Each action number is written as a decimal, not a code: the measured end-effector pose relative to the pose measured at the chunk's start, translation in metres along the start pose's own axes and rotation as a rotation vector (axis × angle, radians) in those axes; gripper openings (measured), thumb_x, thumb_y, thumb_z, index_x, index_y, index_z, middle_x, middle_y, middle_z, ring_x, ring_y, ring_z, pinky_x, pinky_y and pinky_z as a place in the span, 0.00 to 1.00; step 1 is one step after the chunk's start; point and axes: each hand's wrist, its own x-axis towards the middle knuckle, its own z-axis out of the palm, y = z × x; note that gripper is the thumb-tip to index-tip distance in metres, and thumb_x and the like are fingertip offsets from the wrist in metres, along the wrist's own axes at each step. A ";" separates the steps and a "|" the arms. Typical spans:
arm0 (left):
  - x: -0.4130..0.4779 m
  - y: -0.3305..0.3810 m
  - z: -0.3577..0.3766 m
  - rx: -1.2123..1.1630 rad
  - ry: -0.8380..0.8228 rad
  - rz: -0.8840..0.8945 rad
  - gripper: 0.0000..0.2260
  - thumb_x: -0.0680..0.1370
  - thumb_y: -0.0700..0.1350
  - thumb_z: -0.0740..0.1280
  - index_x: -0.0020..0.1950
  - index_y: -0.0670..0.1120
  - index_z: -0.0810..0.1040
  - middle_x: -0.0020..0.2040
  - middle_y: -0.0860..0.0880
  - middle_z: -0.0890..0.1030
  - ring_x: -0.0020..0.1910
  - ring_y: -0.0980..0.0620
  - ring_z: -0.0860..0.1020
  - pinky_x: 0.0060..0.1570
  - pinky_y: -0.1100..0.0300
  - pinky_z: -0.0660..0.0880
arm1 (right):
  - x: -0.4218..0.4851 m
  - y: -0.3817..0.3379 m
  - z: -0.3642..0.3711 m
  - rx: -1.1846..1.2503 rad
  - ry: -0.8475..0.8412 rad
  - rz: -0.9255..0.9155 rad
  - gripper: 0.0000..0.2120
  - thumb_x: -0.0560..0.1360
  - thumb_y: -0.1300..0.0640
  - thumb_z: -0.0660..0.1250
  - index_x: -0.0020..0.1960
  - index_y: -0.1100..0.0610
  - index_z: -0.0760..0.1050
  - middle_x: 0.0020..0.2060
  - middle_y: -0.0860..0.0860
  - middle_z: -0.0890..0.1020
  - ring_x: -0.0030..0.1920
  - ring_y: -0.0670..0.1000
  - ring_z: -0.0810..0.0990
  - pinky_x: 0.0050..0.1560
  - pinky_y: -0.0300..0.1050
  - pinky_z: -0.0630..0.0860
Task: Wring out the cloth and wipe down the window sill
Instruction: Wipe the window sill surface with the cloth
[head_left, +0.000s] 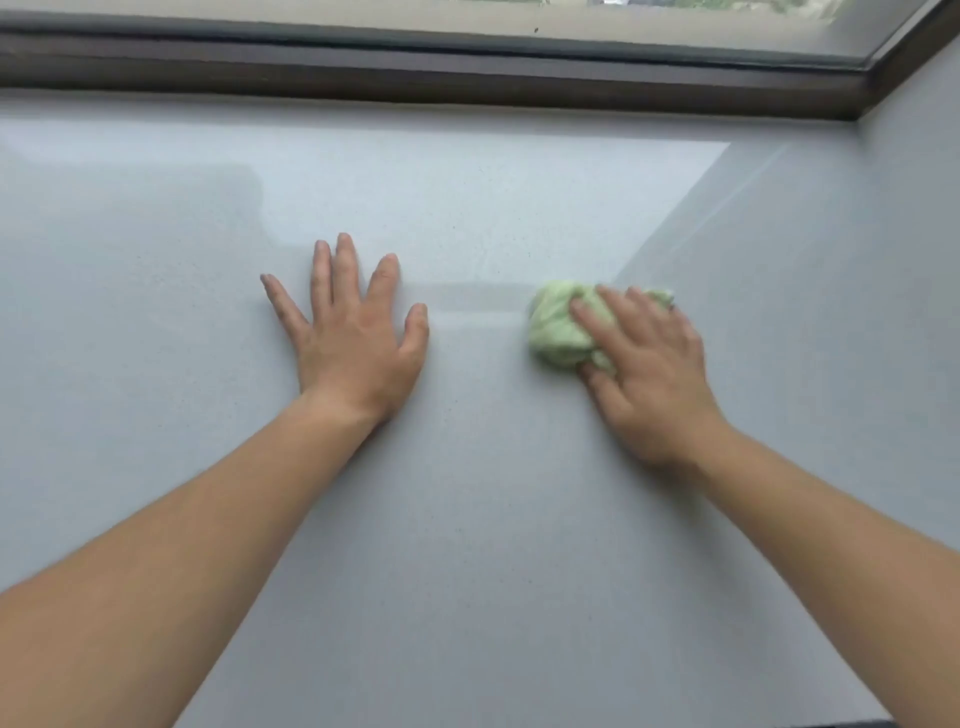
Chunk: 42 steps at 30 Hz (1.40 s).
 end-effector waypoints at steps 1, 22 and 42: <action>-0.010 0.005 0.000 -0.015 0.013 0.020 0.27 0.80 0.60 0.49 0.77 0.52 0.60 0.81 0.43 0.49 0.80 0.46 0.43 0.71 0.31 0.35 | 0.009 0.010 -0.004 0.027 0.015 0.116 0.28 0.77 0.42 0.52 0.77 0.40 0.57 0.78 0.49 0.61 0.77 0.56 0.57 0.76 0.58 0.48; -0.187 0.021 0.026 -0.026 -0.089 0.191 0.29 0.80 0.61 0.42 0.81 0.54 0.52 0.82 0.46 0.43 0.80 0.49 0.37 0.75 0.37 0.38 | -0.160 -0.076 0.019 0.032 0.005 0.015 0.29 0.77 0.46 0.55 0.78 0.43 0.56 0.78 0.49 0.59 0.78 0.58 0.54 0.75 0.64 0.49; -0.188 0.024 0.031 0.049 -0.080 0.166 0.30 0.79 0.62 0.42 0.81 0.56 0.46 0.82 0.46 0.41 0.79 0.49 0.35 0.74 0.39 0.34 | -0.235 -0.035 0.022 -0.021 -0.069 -0.093 0.30 0.77 0.45 0.55 0.78 0.41 0.53 0.78 0.48 0.59 0.79 0.55 0.53 0.76 0.61 0.47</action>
